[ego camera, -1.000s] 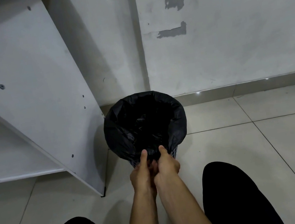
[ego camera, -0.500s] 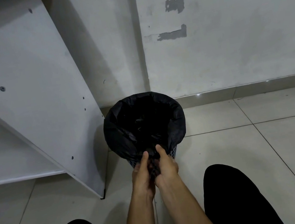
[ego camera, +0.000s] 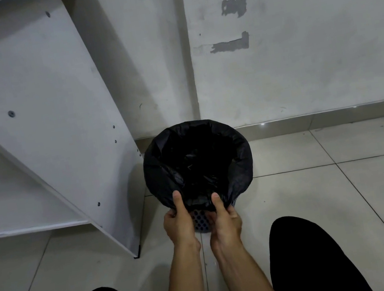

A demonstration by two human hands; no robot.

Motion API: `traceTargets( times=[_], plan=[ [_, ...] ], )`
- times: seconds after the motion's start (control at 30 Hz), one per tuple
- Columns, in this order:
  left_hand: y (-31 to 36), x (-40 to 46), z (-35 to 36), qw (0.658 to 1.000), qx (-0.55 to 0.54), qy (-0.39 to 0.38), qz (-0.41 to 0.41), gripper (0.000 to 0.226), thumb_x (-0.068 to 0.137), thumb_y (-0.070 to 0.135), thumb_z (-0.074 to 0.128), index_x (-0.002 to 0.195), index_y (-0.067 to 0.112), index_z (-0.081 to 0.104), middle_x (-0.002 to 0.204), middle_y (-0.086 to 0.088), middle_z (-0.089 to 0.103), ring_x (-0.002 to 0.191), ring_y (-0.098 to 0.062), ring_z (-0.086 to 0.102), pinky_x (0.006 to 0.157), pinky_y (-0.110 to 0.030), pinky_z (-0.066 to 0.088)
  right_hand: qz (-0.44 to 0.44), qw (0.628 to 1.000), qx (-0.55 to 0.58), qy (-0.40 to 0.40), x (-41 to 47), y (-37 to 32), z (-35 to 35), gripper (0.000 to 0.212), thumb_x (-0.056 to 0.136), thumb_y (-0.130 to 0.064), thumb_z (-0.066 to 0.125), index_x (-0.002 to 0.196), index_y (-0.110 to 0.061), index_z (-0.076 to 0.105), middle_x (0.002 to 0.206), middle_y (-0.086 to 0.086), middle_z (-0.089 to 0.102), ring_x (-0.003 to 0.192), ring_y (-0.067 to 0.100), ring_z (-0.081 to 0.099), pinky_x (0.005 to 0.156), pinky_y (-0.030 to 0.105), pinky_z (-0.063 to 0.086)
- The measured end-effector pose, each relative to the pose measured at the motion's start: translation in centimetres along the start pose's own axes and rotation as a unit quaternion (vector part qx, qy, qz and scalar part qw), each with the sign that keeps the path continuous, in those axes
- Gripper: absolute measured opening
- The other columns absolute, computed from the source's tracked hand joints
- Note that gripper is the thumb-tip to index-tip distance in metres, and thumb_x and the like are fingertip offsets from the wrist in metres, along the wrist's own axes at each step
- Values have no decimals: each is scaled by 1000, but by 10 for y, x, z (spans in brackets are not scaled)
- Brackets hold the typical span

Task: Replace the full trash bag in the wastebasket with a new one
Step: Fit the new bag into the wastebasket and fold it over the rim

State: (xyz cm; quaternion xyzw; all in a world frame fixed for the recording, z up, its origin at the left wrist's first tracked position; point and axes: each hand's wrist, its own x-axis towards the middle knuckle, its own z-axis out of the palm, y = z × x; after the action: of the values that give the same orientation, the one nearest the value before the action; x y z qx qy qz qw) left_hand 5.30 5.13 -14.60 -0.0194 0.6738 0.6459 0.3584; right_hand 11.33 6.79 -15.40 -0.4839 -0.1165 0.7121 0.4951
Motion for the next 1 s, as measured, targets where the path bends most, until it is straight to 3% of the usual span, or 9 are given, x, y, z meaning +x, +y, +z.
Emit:
traceTargets(
  times=[0.13,0.3,0.37,0.47,0.53,0.6,0.8,0.87,1.0],
  plan=[
    [0,11,-7,1000,13,-21,13,32,88,44,68,82,13,64,94,-11,72,91,-29,70,85,-46,58,-9,999,-53,-5,-2,-14,-6,15,89,-20,74,101,-14,68,107,11,74,94,27,72,76,34,58],
    [9,10,-13,990,91,67,83,45,89,48,63,87,4,56,87,-14,64,76,-28,64,73,-40,50,-77,971,-205,96,-11,-31,-9,51,85,-45,73,120,-17,49,102,2,60,90,20,64,80,35,50],
    [24,12,-17,933,208,146,253,45,92,46,58,111,4,54,111,-17,58,98,-32,58,83,-41,46,-229,907,-328,131,-11,-39,-15,58,86,-56,65,131,-24,47,118,3,55,109,24,58,95,43,47],
    [56,39,-18,712,445,4,542,43,96,48,42,123,19,60,125,-2,58,122,-23,50,101,-43,37,-450,749,-482,72,-1,-49,-13,54,96,-57,46,138,-24,53,137,3,52,133,25,44,111,45,36],
    [74,69,-24,574,593,-120,552,62,99,59,19,124,25,65,133,7,60,139,-20,39,116,-43,21,-482,654,-583,9,12,-51,-9,59,100,-59,29,143,-25,51,149,2,46,148,24,27,121,46,21],
    [85,97,-38,501,675,-153,520,84,94,65,0,117,26,71,128,8,65,141,-21,36,119,-48,13,-472,580,-663,-24,26,-47,-12,69,101,-62,12,148,-25,47,154,4,43,152,23,17,124,48,10],
    [76,111,-58,468,643,-125,593,81,100,58,10,75,21,77,78,2,72,97,-23,63,107,-50,30,-491,511,-706,6,49,-42,-30,72,103,-59,16,137,-13,60,144,7,55,151,25,25,122,51,16],
    [75,109,-56,478,634,-118,596,76,99,56,16,75,19,77,78,1,72,97,-23,64,109,-54,31,-492,503,-710,7,52,-44,-29,71,102,-59,18,134,-12,61,140,7,57,150,26,26,123,51,17],
    [74,105,-49,429,639,-151,621,55,100,52,27,108,23,73,111,7,71,119,-19,58,113,-54,25,-492,502,-711,14,53,-43,-23,72,102,-61,19,129,-12,64,134,7,60,149,27,28,122,52,18]
  ],
)
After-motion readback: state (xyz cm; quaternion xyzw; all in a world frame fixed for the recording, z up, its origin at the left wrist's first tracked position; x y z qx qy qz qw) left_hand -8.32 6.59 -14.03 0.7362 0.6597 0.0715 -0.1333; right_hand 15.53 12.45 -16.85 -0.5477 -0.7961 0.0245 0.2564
